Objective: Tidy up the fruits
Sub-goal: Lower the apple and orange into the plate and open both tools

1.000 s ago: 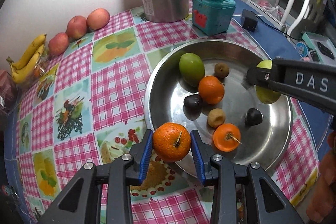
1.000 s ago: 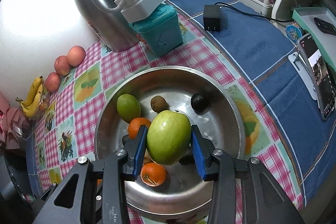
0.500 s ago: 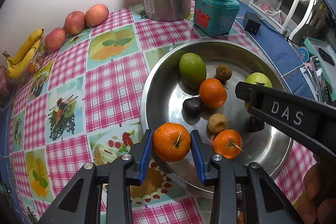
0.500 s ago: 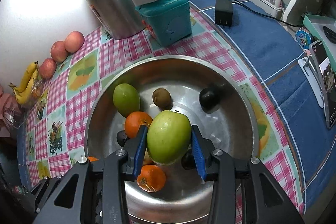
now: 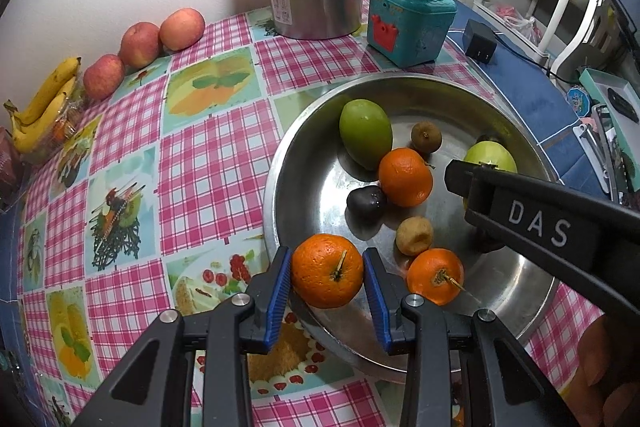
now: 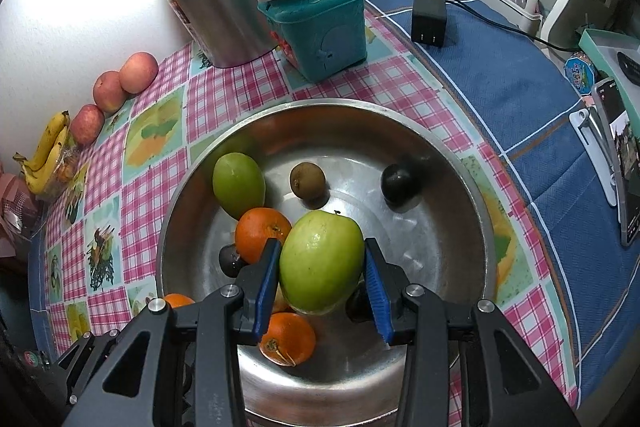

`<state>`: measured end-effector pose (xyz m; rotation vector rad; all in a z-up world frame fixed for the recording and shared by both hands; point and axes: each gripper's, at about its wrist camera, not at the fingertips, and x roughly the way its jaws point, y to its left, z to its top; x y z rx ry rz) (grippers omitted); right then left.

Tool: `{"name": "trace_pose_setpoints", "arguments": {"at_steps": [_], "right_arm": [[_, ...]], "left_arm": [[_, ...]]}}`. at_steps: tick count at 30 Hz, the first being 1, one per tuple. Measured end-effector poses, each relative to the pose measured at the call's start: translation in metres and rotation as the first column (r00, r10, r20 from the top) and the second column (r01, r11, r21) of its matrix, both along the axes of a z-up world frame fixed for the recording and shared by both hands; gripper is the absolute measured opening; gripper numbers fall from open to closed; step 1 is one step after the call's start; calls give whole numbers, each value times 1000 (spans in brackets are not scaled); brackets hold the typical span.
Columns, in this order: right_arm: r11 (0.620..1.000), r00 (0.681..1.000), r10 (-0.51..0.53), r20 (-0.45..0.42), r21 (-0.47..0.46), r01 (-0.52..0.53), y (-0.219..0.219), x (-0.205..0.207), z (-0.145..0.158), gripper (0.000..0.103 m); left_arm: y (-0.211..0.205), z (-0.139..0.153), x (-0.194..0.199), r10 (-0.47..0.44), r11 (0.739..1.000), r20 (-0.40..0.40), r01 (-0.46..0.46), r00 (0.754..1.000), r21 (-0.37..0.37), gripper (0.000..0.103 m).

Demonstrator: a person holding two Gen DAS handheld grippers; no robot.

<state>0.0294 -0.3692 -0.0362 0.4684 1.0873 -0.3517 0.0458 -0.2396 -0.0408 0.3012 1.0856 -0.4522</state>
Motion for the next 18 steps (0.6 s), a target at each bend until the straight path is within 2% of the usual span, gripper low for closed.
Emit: {"name": "trace_pose_setpoints", "arguments": {"at_steps": [5, 18], "right_arm": [[1000, 1000, 4, 3, 0, -4, 0, 3, -3, 43], [1000, 1000, 22, -10, -15, -22, 3, 8, -8, 43]], "left_arm": [[-1, -1, 0, -13, 1000, 11, 13, 1000, 6, 39], [-1, -4, 2, -23, 1000, -26, 23, 999, -12, 40]]}}
